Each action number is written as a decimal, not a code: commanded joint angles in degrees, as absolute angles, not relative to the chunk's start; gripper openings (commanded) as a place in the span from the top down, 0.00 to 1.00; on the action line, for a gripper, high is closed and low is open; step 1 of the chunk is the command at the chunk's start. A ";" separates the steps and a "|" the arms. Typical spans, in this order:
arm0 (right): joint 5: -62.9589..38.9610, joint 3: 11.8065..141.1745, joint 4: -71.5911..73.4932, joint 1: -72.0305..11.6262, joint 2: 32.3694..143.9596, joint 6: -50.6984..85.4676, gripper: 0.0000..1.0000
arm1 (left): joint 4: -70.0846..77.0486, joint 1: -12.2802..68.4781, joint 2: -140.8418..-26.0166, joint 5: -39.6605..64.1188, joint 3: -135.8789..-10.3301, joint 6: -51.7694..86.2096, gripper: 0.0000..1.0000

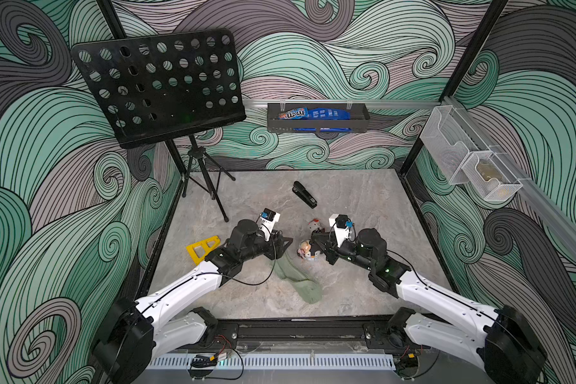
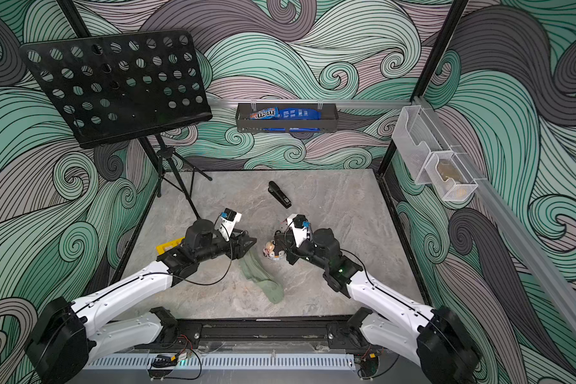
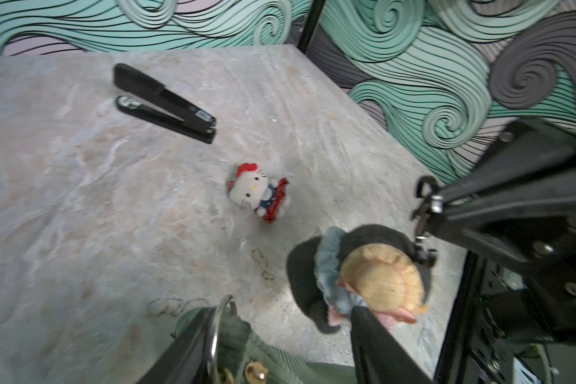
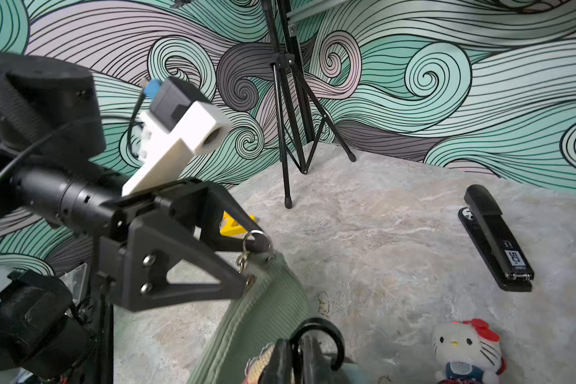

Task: Remove the decoration from the bag
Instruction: Place the bag at the center of the board.

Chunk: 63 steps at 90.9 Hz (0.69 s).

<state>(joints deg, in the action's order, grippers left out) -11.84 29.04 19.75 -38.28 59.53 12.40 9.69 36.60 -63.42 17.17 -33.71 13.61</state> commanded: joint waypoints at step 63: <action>-14.91 32.08 24.52 -38.32 60.84 27.67 0.84 | 29.59 44.21 -74.30 17.63 -37.65 9.22 0.56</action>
<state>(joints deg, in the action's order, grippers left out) -13.58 31.05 21.54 -38.28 60.93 26.13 25.58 43.81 -73.10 16.95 -35.00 9.58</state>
